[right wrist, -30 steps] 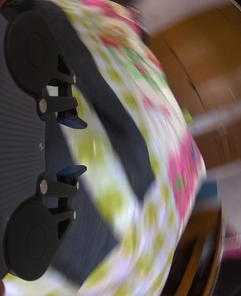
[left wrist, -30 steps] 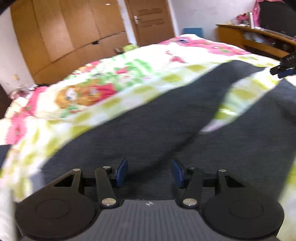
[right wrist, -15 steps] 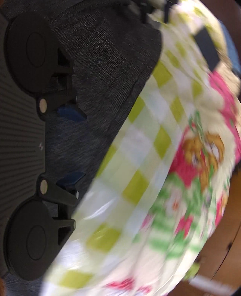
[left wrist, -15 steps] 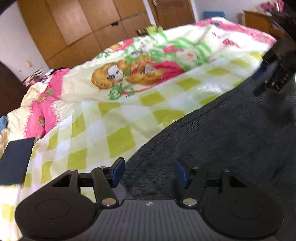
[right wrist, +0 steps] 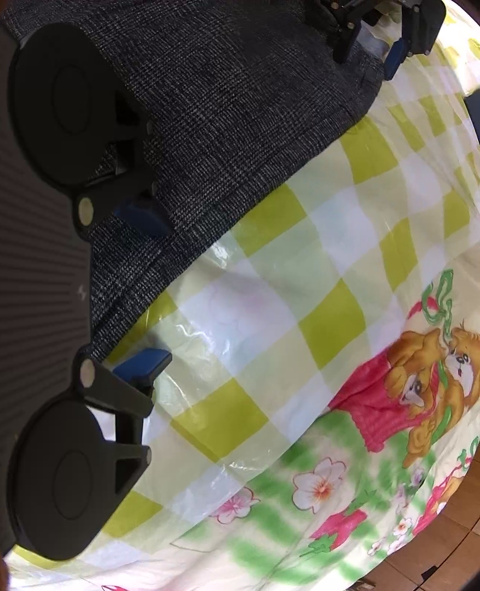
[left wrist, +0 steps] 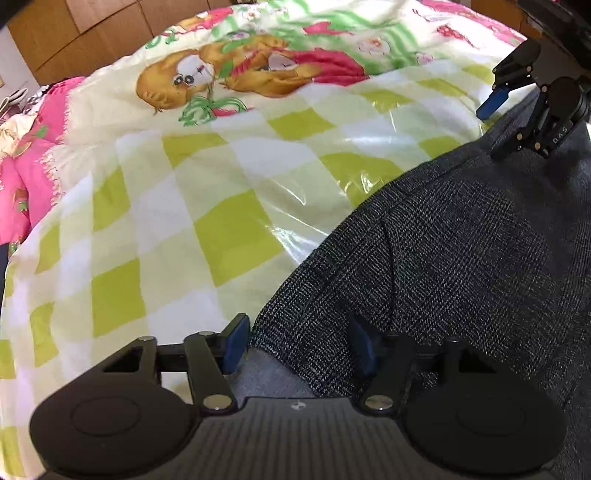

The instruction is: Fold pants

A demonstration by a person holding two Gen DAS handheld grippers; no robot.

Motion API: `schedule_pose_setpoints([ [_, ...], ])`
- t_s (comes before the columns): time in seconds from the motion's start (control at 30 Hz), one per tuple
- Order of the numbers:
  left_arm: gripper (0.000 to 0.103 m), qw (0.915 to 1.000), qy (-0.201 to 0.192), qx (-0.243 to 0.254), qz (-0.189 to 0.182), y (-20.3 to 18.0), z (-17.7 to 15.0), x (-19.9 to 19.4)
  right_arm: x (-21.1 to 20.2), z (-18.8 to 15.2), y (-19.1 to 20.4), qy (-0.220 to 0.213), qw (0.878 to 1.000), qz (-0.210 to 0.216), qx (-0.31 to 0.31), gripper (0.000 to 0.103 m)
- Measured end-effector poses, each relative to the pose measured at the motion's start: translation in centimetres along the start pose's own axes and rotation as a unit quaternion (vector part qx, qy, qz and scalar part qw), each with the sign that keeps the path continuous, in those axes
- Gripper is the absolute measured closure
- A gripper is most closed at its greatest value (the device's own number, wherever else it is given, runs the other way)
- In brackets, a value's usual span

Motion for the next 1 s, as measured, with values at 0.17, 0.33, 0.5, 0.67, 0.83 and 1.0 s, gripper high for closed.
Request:
schedule_pose_setpoints([
  [0.17,0.067,0.9986,-0.006,0.03,0.043,-1.1,0.0,-0.9,-1.1,-0.2,0.8,-0.009,1.0,-0.02,-0.001,0.097],
  [0.33,0.08,0.9966,-0.01,0.04,0.071,-1.9,-0.4,-2.5,-3.6,-1.1,1.8,-0.032,0.999,-0.037,-0.004,0.1],
  [0.5,0.08,0.9959,-0.038,0.057,0.06,-4.6,-1.3,-6.5,-9.2,-3.5,3.8,-0.071,0.997,-0.031,-0.001,0.1],
  [0.67,0.086,0.9935,-0.055,0.084,0.053,-9.2,-3.8,-11.3,-15.9,-9.6,8.2,-0.097,0.995,-0.019,0.0,0.103],
  [0.83,0.086,0.9923,-0.076,0.083,0.052,-14.3,-8.0,-14.9,-19.6,-17.2,12.9,-0.093,0.995,-0.004,0.023,0.103],
  [1.0,0.081,0.9892,-0.079,0.088,0.086,-14.6,-8.2,-15.0,-18.3,-17.2,12.9,-0.094,0.995,-0.027,0.027,0.097],
])
Point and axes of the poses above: each gripper's, at about its wrist camera, not at the fingertips, and x roughly the way its jaws point, y to its left, z to its top, the point moved 3 cm from there along x, roughly the way its jaws point, and after that the axes turned 10 degrees about x, right-handed, at the moved point
